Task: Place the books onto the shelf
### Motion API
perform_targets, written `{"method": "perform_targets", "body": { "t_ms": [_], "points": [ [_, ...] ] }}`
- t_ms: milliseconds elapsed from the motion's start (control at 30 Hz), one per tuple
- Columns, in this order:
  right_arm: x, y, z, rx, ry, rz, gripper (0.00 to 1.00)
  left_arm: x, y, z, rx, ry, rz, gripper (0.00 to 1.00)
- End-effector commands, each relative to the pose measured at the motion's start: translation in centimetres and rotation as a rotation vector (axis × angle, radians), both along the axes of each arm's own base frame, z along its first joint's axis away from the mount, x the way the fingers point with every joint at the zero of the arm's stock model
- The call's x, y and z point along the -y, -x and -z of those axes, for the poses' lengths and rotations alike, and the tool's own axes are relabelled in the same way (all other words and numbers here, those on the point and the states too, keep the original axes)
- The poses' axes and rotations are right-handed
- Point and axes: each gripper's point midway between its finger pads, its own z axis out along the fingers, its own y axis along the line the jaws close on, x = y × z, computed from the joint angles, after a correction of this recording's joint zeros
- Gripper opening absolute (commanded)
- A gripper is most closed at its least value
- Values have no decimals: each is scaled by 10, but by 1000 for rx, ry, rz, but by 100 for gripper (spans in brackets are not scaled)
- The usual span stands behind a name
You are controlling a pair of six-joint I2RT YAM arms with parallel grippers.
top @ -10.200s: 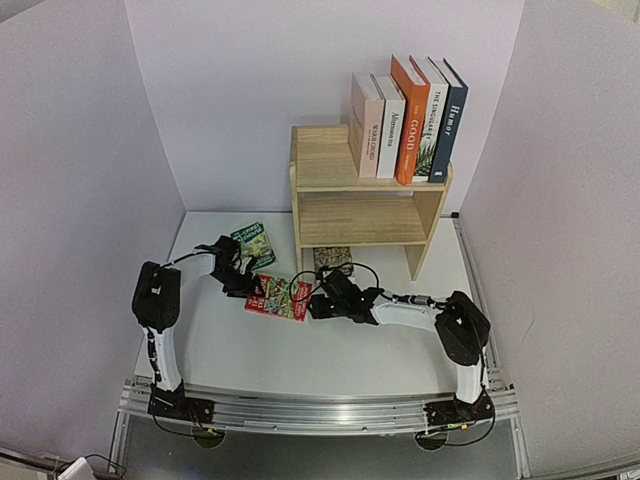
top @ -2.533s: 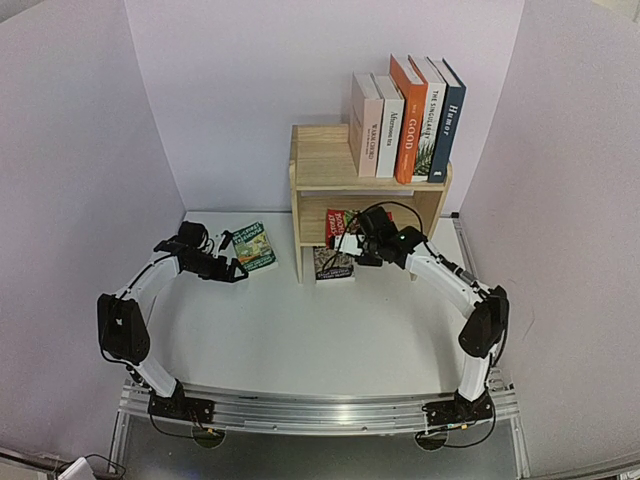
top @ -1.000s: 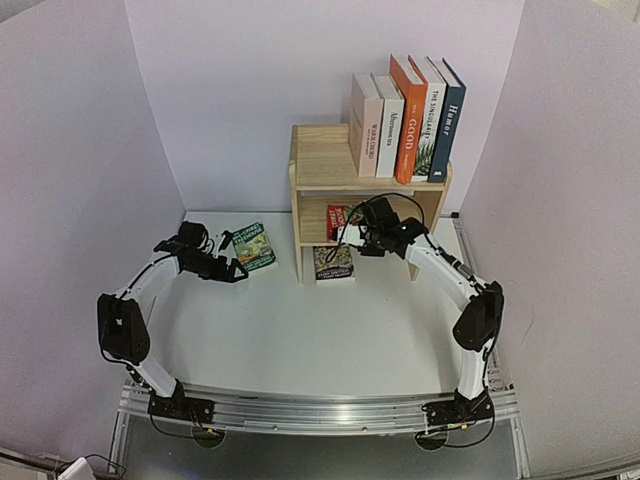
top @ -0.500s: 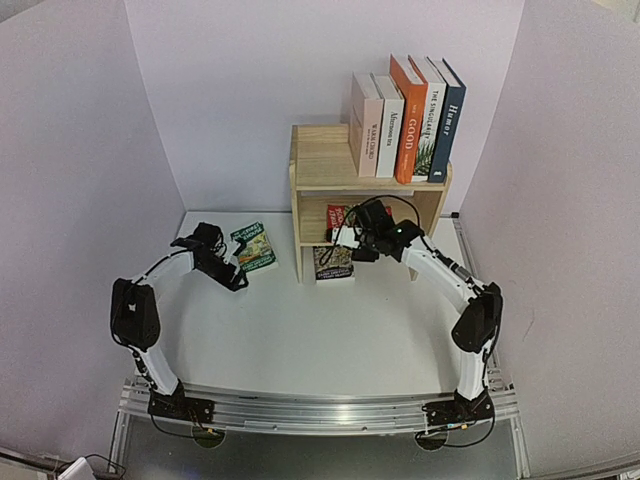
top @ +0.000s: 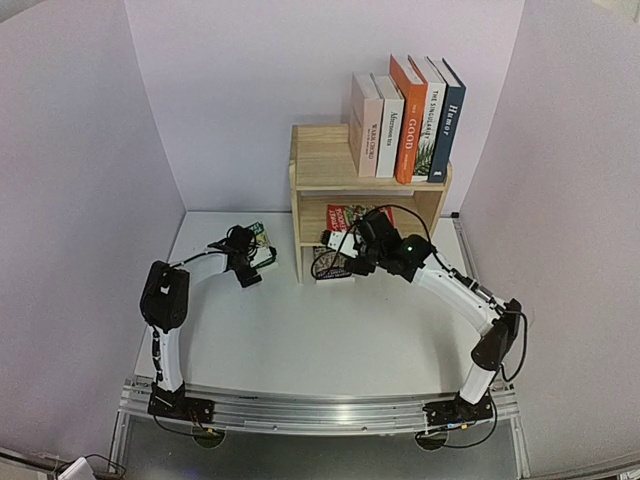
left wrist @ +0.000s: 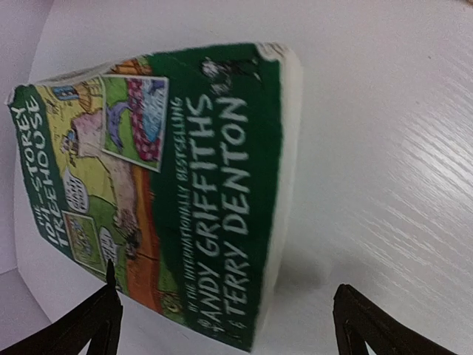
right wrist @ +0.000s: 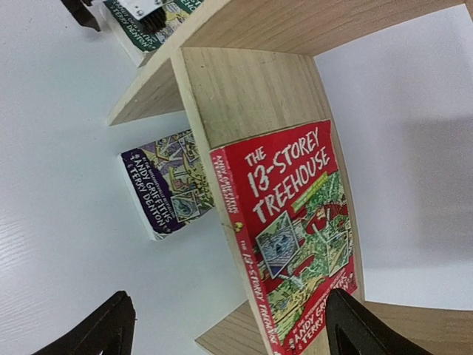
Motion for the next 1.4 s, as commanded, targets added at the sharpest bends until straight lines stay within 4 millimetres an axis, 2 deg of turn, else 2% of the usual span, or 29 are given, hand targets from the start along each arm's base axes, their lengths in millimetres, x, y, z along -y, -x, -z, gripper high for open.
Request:
{"method": "perform_targets", "body": {
  "t_ms": [0,100,167,267,333,367,500,633,700,800,867,967,1033,1167,1267,1367],
  "points": [
    [-4,21,0,-26,-83,56,87,3,-32,3,87,-37,17,100],
    [-11,30,3,-51,-123,63,87,2,-33,19,64,-46,0,94],
    [-17,35,4,-64,-143,61,87,4,-29,27,32,-42,10,82],
    [-28,45,7,-84,-169,52,87,11,-16,36,-53,-10,41,51],
    [-34,51,9,-104,-189,50,87,15,-7,40,-102,16,55,16],
    [-37,54,10,-113,-204,55,87,16,-6,39,-105,32,56,3],
    [-47,64,12,-162,-286,91,87,20,-5,29,-90,116,30,0],
    [-57,71,17,-244,-418,163,87,15,-5,-5,-57,210,-39,0],
    [-64,72,20,-268,-497,218,87,14,8,-21,-84,255,-76,0],
    [-82,77,27,-358,-615,293,87,18,38,-47,-171,352,-138,0],
    [-97,80,34,-433,-694,365,87,17,67,-65,-252,401,-180,0],
    [-111,80,41,-559,-839,515,87,17,117,-77,-361,449,-175,0],
    [-122,82,49,-648,-895,574,87,18,157,-77,-438,458,-139,0],
    [-134,85,69,-786,-966,700,87,16,217,-76,-571,463,-143,0],
    [-138,86,82,-867,-1026,821,88,18,241,-86,-621,494,-145,0],
    [-147,88,96,-988,-1106,969,88,23,242,-93,-635,533,-182,0]
  ]
}}
